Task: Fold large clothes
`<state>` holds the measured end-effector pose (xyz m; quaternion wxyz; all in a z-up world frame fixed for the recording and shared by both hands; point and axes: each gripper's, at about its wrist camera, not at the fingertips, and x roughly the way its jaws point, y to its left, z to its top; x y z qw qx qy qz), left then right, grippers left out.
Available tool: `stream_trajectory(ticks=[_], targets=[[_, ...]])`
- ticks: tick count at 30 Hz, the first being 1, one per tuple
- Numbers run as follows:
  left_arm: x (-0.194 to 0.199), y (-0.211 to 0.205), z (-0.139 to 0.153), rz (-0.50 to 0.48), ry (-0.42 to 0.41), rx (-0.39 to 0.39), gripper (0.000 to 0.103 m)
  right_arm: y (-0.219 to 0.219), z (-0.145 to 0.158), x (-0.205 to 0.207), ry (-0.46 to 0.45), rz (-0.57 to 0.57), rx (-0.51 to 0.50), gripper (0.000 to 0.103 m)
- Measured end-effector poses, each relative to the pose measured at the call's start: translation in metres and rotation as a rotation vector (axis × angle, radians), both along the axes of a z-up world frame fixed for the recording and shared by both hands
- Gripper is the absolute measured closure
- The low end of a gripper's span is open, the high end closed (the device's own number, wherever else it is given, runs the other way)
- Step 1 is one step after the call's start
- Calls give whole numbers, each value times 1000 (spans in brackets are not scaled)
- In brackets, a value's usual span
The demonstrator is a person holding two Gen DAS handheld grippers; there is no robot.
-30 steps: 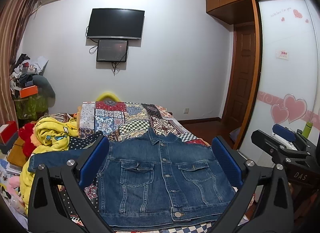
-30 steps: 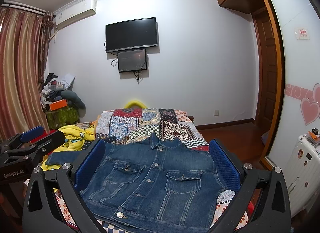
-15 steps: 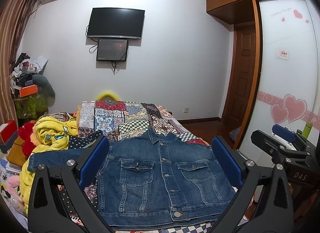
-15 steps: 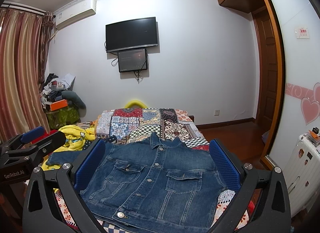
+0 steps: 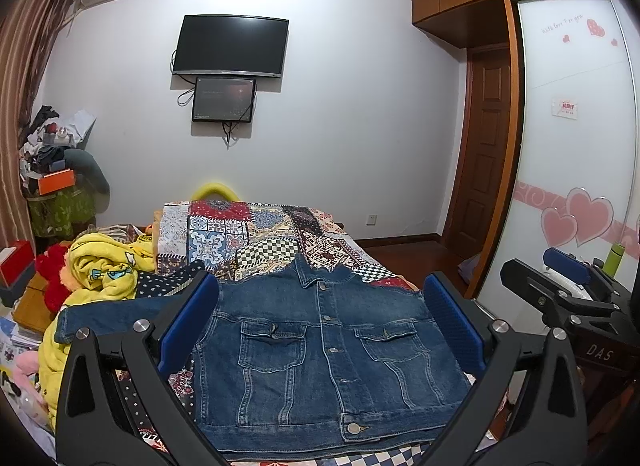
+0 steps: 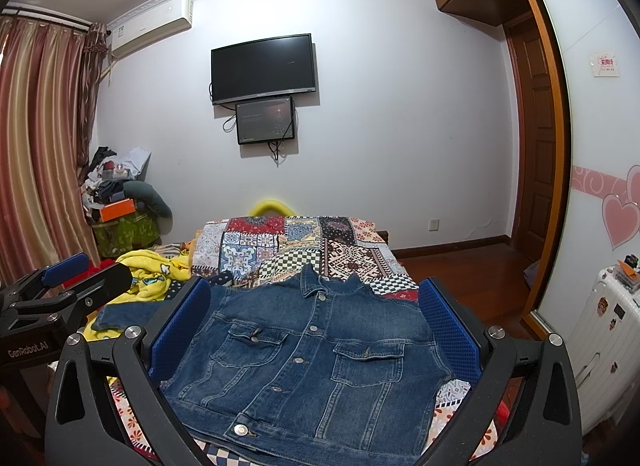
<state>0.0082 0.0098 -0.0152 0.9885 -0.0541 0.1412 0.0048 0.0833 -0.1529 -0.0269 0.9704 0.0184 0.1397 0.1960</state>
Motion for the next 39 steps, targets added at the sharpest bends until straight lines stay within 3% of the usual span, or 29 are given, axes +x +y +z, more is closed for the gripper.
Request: stream_trajectory(ticks=[28,34,39], targets=[[11,11,-4,14,24,-20,0,4,-4,6,21,6,-10,0],[20,24,-12,24,38,-33,0,10,-5,13,36,9,-28,0],[36,53,-21,87,54,-43,0,21,-9,30,67,16,-54,0]])
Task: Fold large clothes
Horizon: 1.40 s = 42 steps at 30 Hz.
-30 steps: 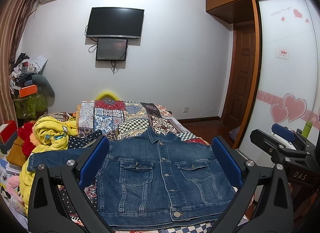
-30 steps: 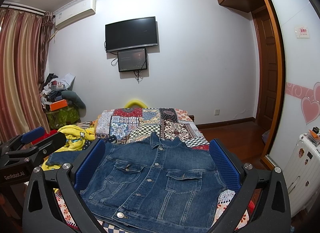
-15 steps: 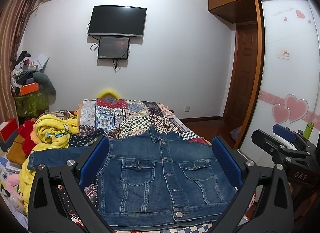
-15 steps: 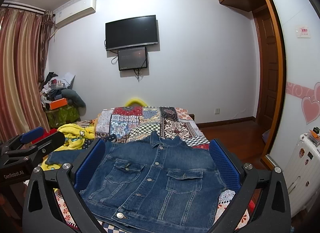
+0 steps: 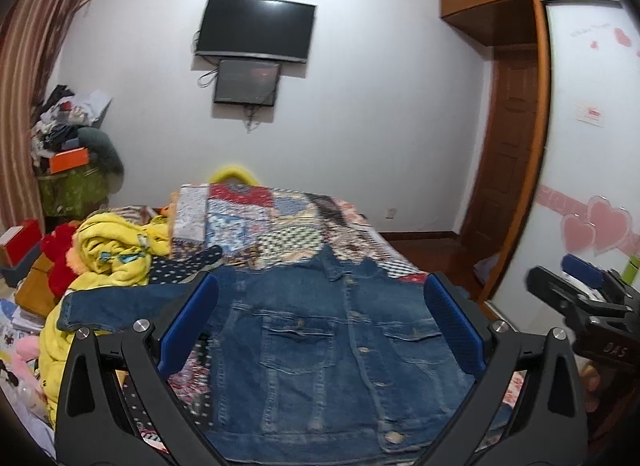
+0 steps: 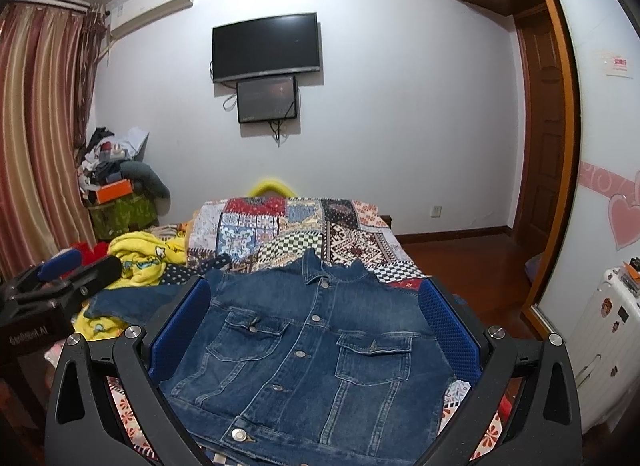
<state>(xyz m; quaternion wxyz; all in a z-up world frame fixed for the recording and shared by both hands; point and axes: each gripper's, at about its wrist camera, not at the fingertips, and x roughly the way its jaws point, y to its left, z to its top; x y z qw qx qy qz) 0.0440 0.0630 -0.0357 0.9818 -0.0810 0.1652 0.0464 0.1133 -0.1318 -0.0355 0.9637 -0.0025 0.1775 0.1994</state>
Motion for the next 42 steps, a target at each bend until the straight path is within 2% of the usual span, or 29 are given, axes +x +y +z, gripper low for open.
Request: stream_trajectory(ticks=[5,9,12,16,19,21,24,26,29,31,35,37,39,42], targets=[[27,56,-22,157,69,-18,0,17,-14,32,62,21,-20,0],[43,120,-51,282,122,-75,0,31,-35,70,144,4,-51,0],[57,166,-79,330,201,-133,0,37,-53,96,206,-4,-68,0],[71,233,-127,376,340,-266,0,42,-77,128,291,-26,-87,0],[78,274,-167,377,439,-405,0,43,-96,151,372,-50,-93,0],[80,296,-190,390,469,-499,0,43,-106,162,420,-60,-95,0],[82,328,-222,389,477,-670,0,41,-117,180,481,-78,-91,0],[84,343,-237,391,465,-754,0,38,-121,190,497,-100,-69,0],[87,367,-255,376,413,-878,4,32,-125,196,523,-117,-31,0],[90,378,-263,382,378,-940,10,29,-128,197,551,-119,-14,0],[102,391,-274,416,387,-958,39,30,-135,202,581,-114,-2,0],[109,389,-272,440,424,-920,53,30,-135,203,592,-110,6,0],[115,384,-267,449,460,-864,77,31,-135,204,598,-105,15,0],[118,369,-243,438,472,-748,89,30,-132,202,596,-93,24,0]])
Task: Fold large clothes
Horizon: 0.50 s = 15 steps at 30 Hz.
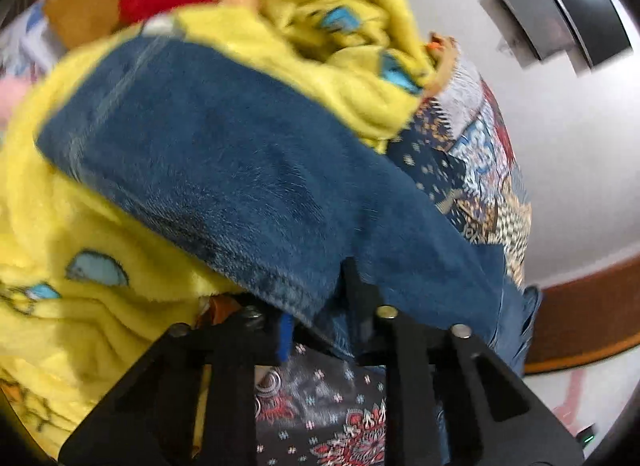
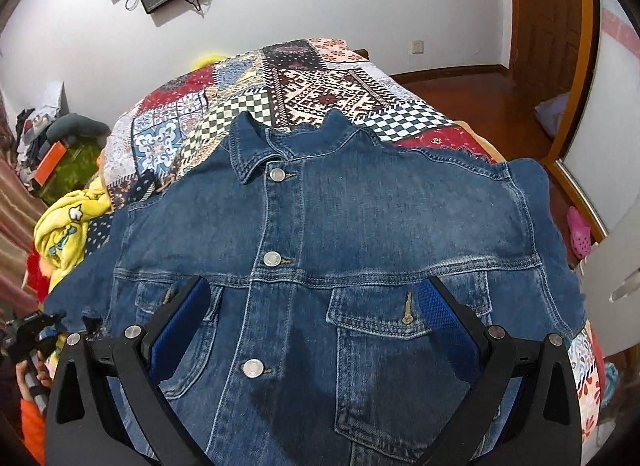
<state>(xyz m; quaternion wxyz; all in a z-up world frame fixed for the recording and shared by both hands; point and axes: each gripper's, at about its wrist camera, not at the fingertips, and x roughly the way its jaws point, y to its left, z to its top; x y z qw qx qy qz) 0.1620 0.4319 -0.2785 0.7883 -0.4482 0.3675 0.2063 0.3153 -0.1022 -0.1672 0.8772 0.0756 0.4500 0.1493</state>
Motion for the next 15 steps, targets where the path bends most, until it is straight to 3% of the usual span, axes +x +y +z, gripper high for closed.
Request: stream_trajectory(ticks=[5,9,15], targets=[[11,-33,69,-70,22,306,95,-3,9,-9,-27,15,8,0],[32,-71,131,-150,-68,482,96,-13,17,-14,-48,21,26,0],[82,-157,200,-332,-245,571,96,-37,26,-19,-75,4,47,0]])
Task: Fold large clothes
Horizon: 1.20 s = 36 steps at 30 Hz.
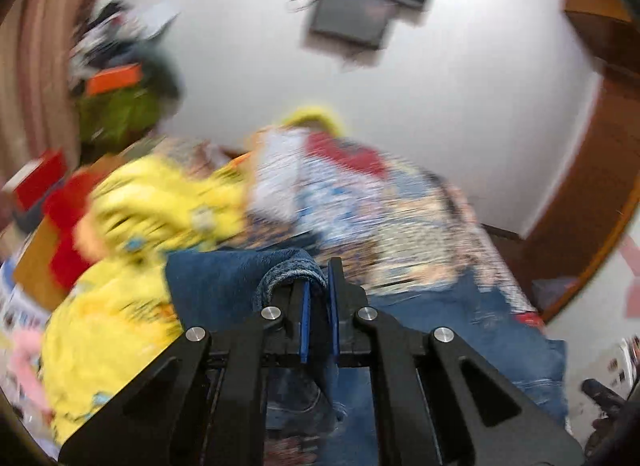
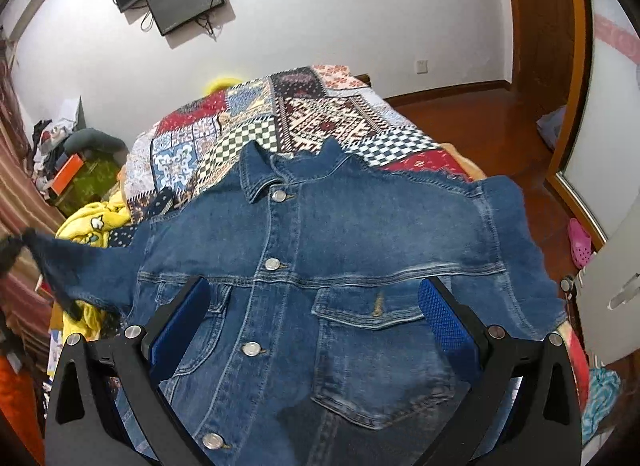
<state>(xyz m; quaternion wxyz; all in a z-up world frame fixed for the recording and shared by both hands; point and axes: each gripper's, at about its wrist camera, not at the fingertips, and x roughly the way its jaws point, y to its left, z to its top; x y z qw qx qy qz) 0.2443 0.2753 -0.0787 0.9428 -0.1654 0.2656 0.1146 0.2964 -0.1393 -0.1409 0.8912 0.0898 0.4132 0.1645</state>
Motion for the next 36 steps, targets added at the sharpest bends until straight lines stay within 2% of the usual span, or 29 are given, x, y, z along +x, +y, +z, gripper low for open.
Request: stream_trajectory(ticks=[4,6,8,10,15,19,22,25,27,29,33,36], targets=[[38,-72,12,-147,-11,47,96,-21,1,-2,-1,-8,20,0],[57,-110,4,-220,14,65,96,-32,0,-3,4,-12,28,0],[72,-141,-11,-295,55,50,96,-41,-1,-5,6,-19,22,0],[89,-176,-34,-376,120,27,96,-50,-3,-5,6,-24,6,0],[110,-251,-100,-529,317,35,96,-65,-9,-7,12,-27,-12,0],[106,-292,-147,-570,446,58,96,-76,-18,-6,29,-42,-8,0],[102,-300,-166,-569,505,95,96,-79,-20,-6,41,-42,2,0],[91,-294,-165,-576,504,71,89,-75,-20,-7,38,-31,-16,0],[81,-288,-160,-604,494,24,63,-70,-19,-8,30,-19,-36,0],[69,-279,-153,-612,471,5,47,-61,-17,-6,24,-1,-51,0],[41,-253,-139,-592,441,24,45,-33,-10,-3,1,59,-84,0],[23,-223,-129,-497,424,65,36,-5,-6,-1,-19,124,-120,0]])
